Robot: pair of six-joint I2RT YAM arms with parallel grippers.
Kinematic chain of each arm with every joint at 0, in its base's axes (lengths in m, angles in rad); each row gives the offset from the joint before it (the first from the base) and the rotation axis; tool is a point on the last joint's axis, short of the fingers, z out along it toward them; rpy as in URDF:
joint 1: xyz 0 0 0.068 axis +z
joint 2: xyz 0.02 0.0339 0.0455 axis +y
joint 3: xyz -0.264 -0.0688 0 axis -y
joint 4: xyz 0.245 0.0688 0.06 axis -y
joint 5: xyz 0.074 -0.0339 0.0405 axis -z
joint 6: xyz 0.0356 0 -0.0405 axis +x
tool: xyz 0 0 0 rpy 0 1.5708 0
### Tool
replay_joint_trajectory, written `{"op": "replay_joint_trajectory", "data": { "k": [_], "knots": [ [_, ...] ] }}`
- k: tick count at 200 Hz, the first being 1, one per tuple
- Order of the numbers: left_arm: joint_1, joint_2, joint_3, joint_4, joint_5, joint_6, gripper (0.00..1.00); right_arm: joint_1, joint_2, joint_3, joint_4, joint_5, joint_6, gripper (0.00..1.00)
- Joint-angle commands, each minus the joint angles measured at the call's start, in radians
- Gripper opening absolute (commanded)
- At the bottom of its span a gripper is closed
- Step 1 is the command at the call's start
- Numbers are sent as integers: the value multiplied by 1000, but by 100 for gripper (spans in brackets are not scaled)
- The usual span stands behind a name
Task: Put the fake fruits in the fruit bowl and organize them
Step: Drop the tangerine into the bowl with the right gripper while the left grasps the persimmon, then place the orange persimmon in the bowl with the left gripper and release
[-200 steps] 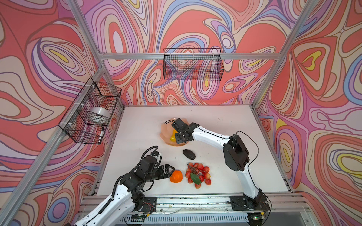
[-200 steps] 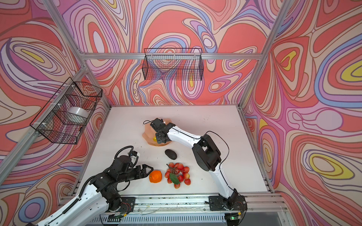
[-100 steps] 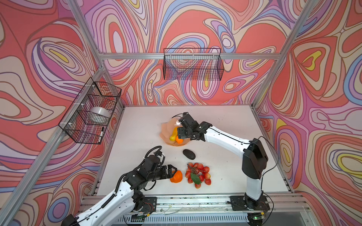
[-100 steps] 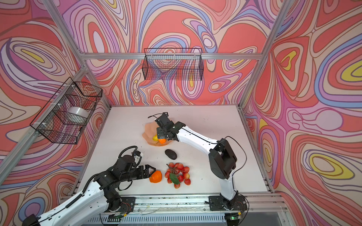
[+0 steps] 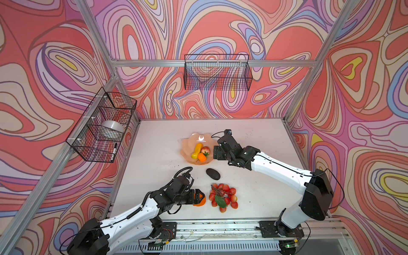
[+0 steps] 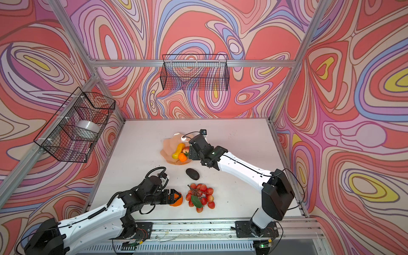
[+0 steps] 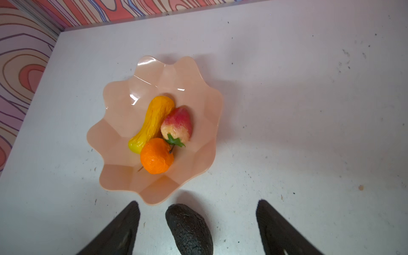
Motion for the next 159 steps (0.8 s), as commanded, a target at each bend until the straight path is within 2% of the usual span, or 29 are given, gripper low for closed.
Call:
{"op": "replay_joint_trajectory", "data": {
  "k": [1, 14, 32, 78, 107, 130, 151, 159],
  "knots": [
    [-13, 6, -4, 12, -26, -35, 72, -8, -42, -12, 13, 34, 27, 87],
    [-12, -6, -4, -15, -32, -38, 62, -10, -45, -14, 10, 40, 24, 87],
    [-13, -53, 13, -90, -67, -36, 56, -13, -49, -18, 15, 42, 22, 87],
    [-13, -210, 136, -267, -212, 12, 53, -16, -56, -39, 18, 34, 14, 88],
    [6, -169, 313, -353, -318, 135, 53, -18, -78, -59, -1, 34, 9, 87],
    [125, -35, 460, -377, -297, 287, 53, -19, -124, -86, -19, 43, 12, 87],
    [299, 122, 568, -317, -175, 385, 52, -19, -198, -135, -23, 55, 20, 87],
    [344, 197, 609, -294, -163, 407, 52, -19, -229, -156, -29, 62, 24, 87]
  ]
}}
